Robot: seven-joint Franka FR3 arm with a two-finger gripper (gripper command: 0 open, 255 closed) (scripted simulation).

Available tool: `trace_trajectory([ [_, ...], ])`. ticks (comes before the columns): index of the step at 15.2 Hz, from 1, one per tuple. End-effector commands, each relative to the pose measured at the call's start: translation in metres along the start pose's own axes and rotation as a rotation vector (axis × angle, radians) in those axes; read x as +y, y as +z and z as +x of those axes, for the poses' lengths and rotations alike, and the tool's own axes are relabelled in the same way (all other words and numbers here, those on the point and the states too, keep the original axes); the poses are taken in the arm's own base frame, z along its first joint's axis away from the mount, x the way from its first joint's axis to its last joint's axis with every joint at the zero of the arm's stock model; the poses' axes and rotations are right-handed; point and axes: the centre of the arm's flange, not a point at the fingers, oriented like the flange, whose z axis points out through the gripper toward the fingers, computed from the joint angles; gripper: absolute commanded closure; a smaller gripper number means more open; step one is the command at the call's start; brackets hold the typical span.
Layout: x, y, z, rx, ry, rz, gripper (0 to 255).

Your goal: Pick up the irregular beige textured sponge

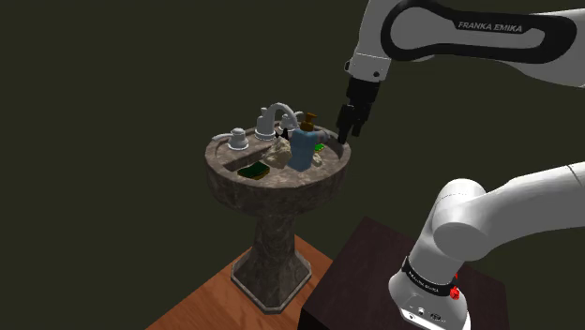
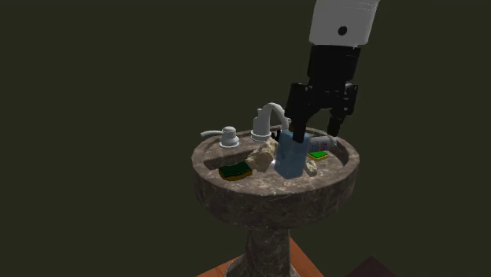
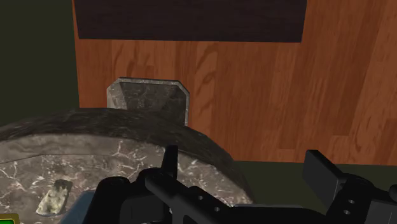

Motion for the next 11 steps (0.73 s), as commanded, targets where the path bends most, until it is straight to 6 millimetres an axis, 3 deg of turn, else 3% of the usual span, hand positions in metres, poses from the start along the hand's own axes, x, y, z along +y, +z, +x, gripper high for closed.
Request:
trace_trajectory([
  [1, 0.000, 0.000, 0.000, 0.000, 0.000, 0.000, 0],
  [11, 0.017, 0.066, 0.105, 0.044, 0.113, -0.052, 0],
])
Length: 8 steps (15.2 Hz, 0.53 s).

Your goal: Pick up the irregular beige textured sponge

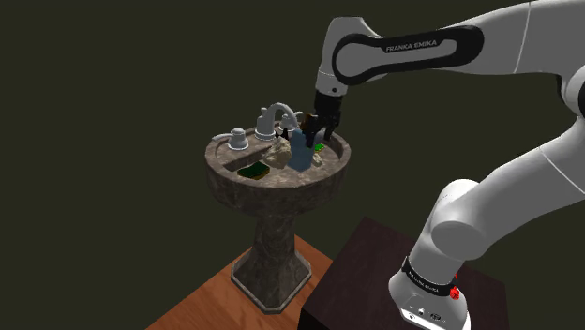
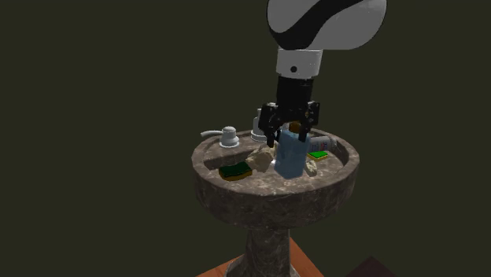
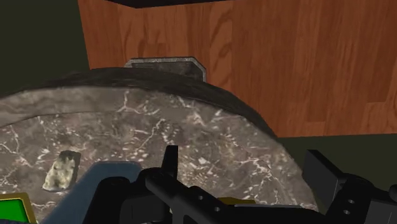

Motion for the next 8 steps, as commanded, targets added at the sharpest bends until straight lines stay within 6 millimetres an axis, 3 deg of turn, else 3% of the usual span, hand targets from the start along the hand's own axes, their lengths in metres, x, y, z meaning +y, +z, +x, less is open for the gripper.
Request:
trace_trajectory([
  [1, 0.005, 0.017, 0.022, 0.010, 0.023, -0.011, 0],
  [8, 0.018, 0.062, 0.096, 0.040, 0.102, -0.048, 0],
])
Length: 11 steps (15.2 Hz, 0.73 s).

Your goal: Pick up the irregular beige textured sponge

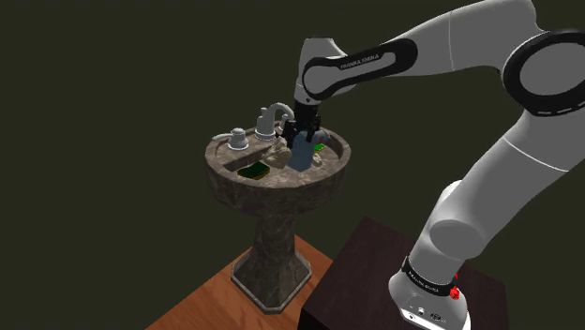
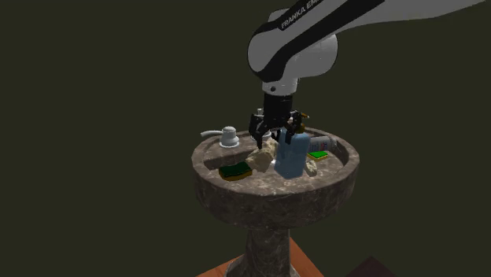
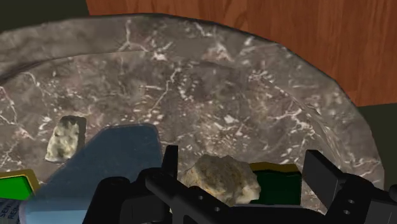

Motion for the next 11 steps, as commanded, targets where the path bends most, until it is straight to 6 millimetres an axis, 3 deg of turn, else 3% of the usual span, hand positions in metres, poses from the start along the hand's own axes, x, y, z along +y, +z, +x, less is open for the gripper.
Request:
trace_trajectory([
  [1, 0.003, 0.016, 0.022, 0.010, 0.023, -0.011, 0],
  [5, 0.009, 0.042, 0.064, 0.027, 0.069, -0.031, 0],
  [11, 0.009, 0.069, 0.061, 0.028, 0.069, -0.032, 0],
])
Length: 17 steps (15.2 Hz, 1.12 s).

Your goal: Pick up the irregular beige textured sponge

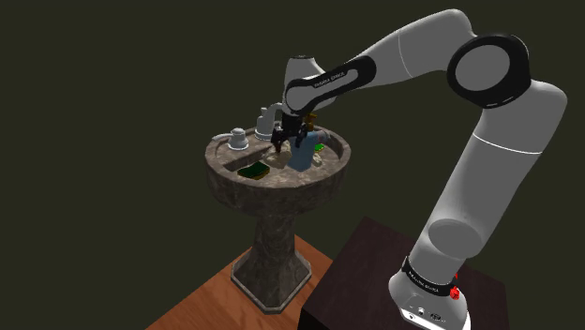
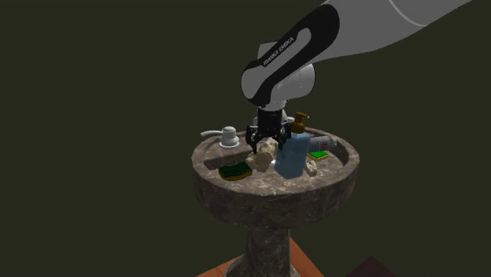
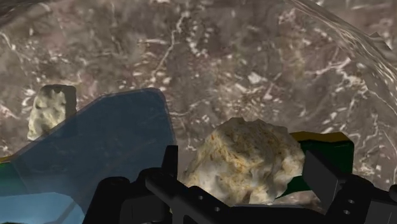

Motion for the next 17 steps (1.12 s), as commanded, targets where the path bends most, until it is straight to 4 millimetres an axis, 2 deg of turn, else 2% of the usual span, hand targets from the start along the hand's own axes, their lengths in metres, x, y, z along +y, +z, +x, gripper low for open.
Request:
trace_trajectory([
  [1, 0.000, 0.011, -0.002, 0.000, 0.000, 0.000, 0],
  [2, 0.000, 0.019, -0.003, 0.000, 0.000, 0.000, 0],
  [4, 0.000, 0.019, -0.003, 0.000, 0.000, 0.000, 0],
  [5, 0.000, 0.019, -0.003, 0.000, 0.000, 0.000, 255],
  [14, 0.000, 0.019, -0.003, 0.000, 0.000, 0.000, 255],
  [17, 0.000, 0.004, -0.001, 0.000, 0.000, 0.000, 255],
])
